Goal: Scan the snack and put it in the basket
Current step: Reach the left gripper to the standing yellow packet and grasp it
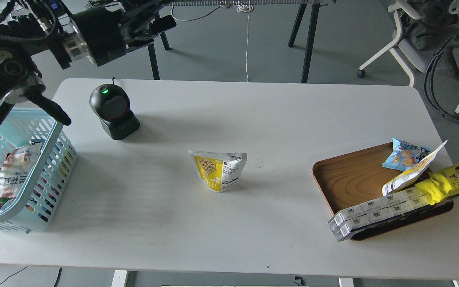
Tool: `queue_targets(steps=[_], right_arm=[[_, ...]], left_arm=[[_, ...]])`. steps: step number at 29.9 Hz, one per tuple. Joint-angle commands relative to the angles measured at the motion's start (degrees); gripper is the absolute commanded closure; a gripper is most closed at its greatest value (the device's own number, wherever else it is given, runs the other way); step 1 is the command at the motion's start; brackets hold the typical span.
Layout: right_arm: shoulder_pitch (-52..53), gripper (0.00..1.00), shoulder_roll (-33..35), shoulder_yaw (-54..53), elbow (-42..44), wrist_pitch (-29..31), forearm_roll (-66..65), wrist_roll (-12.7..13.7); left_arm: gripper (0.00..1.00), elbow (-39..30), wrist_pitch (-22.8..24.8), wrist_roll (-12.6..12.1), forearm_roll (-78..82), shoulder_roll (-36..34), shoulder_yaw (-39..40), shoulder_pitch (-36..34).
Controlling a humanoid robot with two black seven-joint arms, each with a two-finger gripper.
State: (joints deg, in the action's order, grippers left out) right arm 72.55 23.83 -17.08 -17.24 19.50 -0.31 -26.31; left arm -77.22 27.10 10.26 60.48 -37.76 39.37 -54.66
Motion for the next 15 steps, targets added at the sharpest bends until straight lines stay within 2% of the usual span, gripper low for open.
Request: queue_targets(steps=[1,4,6,9,13,15], right_arm=[[-2.1,0.00,-1.2,-8.2,0.0,0.2,0.1,2.8],[-3.7,0.00,-2.3,-14.4,0.0,0.2,0.1,5.8],[-5.3,0.00,-2.6,-17.0,-0.2,0.2,0.1,6.9],[-7.2,0.00,-2.8,-18.9,-0.5,0.2,0.2,6.9],[-9.0,0.00,-3.0,-19.5,-0.5,0.1,0.5,6.6],[-9.9,0.00,-3.2,-20.8,-0.6,0.3,1.7,6.5]], left_arm=[[0.00,-7.4,0.1,-0.2,11.0,-0.1,-0.4,0.3],[0.00,-10.1,0.3,-0.2,19.2,0.1,-0.5,0.5],[0.00,-11.3,0.9,0.0,23.3,0.2,-1.0,0.4],[0.01,-15.9,0.9,-0.4,27.8,0.1,-1.6,0.4],[0.00,-23.2,0.9,-3.5,38.2,-0.3,-4.3,0.5],[0.01,-23.7,0.9,-3.5,42.6,-0.2,-5.5,0.5]])
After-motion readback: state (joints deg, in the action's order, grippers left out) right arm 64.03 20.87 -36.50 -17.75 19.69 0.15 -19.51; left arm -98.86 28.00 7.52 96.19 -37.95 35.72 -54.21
